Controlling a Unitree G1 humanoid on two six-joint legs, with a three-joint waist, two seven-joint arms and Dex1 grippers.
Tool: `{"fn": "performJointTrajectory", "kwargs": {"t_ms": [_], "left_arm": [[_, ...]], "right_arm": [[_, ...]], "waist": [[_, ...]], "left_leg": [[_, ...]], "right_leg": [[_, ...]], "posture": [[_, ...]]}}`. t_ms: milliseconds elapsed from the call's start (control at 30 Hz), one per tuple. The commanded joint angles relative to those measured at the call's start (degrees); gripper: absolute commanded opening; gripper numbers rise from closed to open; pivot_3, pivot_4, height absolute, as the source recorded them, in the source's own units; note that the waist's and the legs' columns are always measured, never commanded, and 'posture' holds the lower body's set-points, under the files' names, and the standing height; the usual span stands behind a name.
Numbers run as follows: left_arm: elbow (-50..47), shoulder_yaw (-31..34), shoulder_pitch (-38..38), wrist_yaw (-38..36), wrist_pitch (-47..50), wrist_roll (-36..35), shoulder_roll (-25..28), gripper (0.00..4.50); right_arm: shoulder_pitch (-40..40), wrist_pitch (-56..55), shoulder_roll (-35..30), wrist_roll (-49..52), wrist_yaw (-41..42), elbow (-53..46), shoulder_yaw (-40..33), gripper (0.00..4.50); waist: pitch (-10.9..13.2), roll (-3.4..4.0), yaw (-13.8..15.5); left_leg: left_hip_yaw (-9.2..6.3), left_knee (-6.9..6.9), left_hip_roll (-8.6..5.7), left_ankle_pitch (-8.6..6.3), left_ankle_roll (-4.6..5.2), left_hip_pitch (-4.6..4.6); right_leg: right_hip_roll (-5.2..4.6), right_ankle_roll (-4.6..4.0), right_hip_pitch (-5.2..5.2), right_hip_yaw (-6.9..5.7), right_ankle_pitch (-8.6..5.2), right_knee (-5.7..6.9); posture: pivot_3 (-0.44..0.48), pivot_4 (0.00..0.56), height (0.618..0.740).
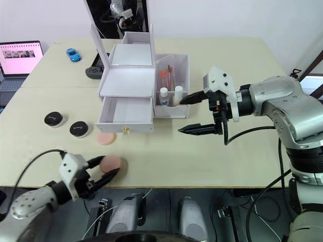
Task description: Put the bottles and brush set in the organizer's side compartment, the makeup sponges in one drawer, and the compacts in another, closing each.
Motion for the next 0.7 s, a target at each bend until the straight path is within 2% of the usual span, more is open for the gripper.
{"fn": "performJointTrajectory", "kwargs": {"t_ms": [33, 133, 233, 333, 400, 533, 700], "left_arm": [[-5.09, 8.94, 1.50, -6.24, 1.35, -8.57, 4.48, 2.66], [-6.82, 16.26, 2.39, -9.04, 6.52, -16.77, 9.33, 2.66], [-5.21, 24.13, 0.59, -7.65, 15.04, -28.66, 14.46, 2.66], [-2.52, 31.22, -3.75, -7.78, 19.79, -37.18, 20.01, 2.66], [0.53, 34.40, -9.70, -7.07, 23.50, -42.59, 26.63, 2.66], [4.35, 31.99, -18.07, -5.01, 27.49, -44.60, 32.98, 2.66], [9.24, 18.21, -34.43, -0.20, 27.46, -45.39, 35.48, 2.66]], "right_arm": [[-2.78, -3.00, 0.08, -1.41, 2.63, 1.92, 0.86, 4.50], [-4.82, -4.46, 1.00, -2.29, 4.10, 4.48, 1.94, 4.50], [-6.13, -5.27, 1.89, -2.70, 5.08, 6.32, 2.31, 4.50], [-6.60, -4.75, 1.96, -2.41, 5.98, 6.86, 2.32, 4.50], [-7.13, -4.65, 1.63, -2.40, 6.15, 7.61, 1.61, 4.50], [-7.17, -3.94, 1.46, -1.83, 5.41, 7.11, 0.48, 4.50], [-5.08, -0.93, 0.08, 0.32, 2.92, 3.52, -2.66, 4.50]], "waist": [[0.00, 0.00, -0.01], [0.01, -0.01, -0.06], [0.03, 0.03, -0.01], [0.05, -0.01, 0.01], [0.07, -0.03, 0.09], [0.08, 0.02, -0.21], [0.12, -0.01, -0.31]], "left_leg": [[0.02, 0.00, 0.00, 0.00, 0.00, 0.00], [0.06, -0.01, -0.01, 0.00, 0.00, -0.01], [0.03, -0.01, -0.01, 0.00, 0.00, -0.01], [0.00, -0.01, 0.00, 0.00, 0.00, 0.00], [0.01, -0.01, 0.00, 0.00, 0.00, 0.00], [0.11, -0.06, -0.03, 0.00, -0.01, 0.00], [0.11, -0.15, 0.01, 0.00, -0.01, 0.01]], "right_leg": [[-0.02, 0.00, 0.01, 0.00, 0.00, -0.04], [-0.05, 0.01, 0.02, 0.02, 0.00, -0.09], [-0.03, 0.01, 0.01, 0.01, 0.00, -0.06], [-0.01, 0.01, 0.02, -0.01, 0.00, -0.05], [-0.02, 0.01, 0.02, -0.01, 0.00, -0.05], [-0.05, 0.03, 0.01, 0.04, 0.01, -0.08], [0.05, 0.25, -0.11, 0.07, 0.13, 0.06]], "posture": [[0.000, 0.150, 0.740], [0.000, 0.150, 0.740], [0.000, 0.150, 0.740], [0.000, 0.150, 0.740], [0.000, 0.150, 0.740], [0.000, 0.150, 0.740], [0.000, 0.150, 0.740]]}}
